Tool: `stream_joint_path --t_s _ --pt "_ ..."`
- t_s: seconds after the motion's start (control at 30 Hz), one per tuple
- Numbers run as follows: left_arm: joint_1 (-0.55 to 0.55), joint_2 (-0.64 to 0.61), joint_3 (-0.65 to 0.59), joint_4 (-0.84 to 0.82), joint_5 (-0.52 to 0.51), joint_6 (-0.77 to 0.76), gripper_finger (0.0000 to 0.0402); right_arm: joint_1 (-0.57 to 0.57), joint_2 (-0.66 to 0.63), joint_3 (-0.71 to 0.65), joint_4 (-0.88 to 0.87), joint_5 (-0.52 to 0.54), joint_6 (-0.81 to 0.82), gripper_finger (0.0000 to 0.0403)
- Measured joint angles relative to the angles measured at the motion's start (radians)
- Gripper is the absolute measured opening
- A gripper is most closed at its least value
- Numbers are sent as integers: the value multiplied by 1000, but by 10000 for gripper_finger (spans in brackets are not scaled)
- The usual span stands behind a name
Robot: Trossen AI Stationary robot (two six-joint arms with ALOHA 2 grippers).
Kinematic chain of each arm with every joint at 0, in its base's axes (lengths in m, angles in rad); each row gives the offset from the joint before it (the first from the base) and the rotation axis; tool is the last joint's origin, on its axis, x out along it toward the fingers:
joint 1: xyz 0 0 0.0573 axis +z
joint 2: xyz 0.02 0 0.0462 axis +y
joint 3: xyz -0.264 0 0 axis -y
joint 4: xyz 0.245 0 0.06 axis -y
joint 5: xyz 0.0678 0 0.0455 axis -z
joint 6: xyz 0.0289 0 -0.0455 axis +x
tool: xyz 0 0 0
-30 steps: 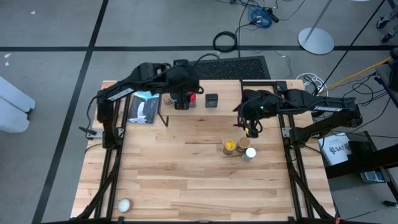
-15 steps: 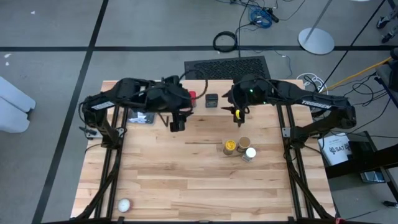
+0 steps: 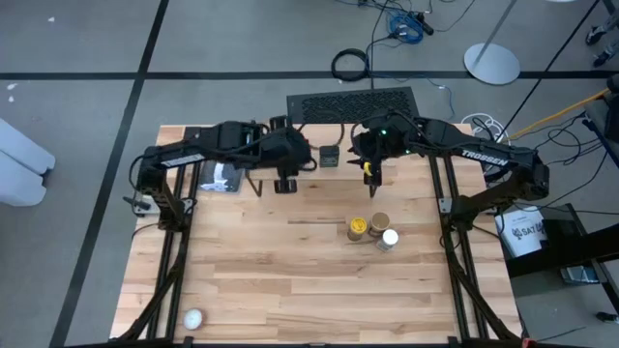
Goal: Shelf spices
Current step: Put the red seasoning can on the shelf
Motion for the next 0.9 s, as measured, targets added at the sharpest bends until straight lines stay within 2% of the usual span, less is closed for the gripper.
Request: stream_joint_path --t_s 0.1,0.27,0.47,0.9 --pt "65 -1 -39 36 30 32 162 -14 6 -1 -17 -11 0 116" --pt "149 -2 -85 74 181 79 147 -21 8 -1 -16 -9 -9 97" --pt "206 0 -147 102 296 127 124 -21 8 -1 -25 -9 -15 84" --pt "269 0 -208 160 292 151 97 -21 8 -1 -25 -9 -15 82"
